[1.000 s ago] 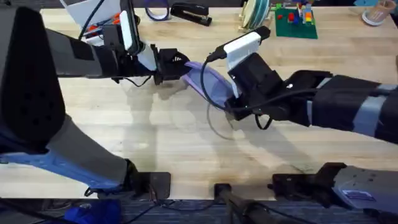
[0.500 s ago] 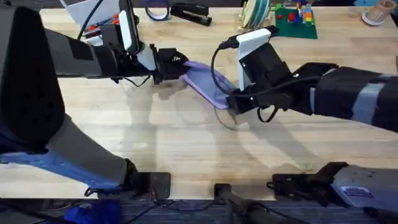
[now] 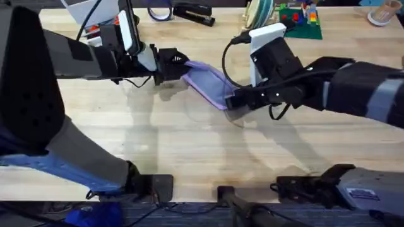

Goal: Unzip the bag, pick up the pens from the table one at a time and place them inside, then zip the bag closed.

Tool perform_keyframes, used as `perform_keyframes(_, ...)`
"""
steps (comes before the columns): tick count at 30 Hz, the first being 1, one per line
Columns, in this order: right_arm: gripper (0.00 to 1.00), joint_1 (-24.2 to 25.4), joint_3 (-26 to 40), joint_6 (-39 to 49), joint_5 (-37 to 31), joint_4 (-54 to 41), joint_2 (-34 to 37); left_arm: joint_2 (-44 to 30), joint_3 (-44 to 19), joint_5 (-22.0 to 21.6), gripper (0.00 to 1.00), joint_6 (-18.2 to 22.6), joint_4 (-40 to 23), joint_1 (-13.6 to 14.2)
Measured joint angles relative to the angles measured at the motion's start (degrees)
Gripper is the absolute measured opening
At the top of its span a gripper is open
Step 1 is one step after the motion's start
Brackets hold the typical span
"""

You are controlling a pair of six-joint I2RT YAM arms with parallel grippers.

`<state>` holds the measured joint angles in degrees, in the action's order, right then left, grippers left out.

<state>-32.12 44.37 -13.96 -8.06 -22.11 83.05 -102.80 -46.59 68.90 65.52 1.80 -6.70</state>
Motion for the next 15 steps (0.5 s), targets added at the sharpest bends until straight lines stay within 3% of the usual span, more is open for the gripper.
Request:
perform_keyframes(8,0.996,-0.2,4.9,0.3,-1.9,-6.8,-8.7,0.0,0.0,0.1,0.043,0.0,0.2,0.0)
perform_keyframes(15,0.996,-0.2,8.8,-0.2,-2.0,-5.9,-17.5,0.0,0.0,0.5,0.042,0.0,-0.1,0.0)
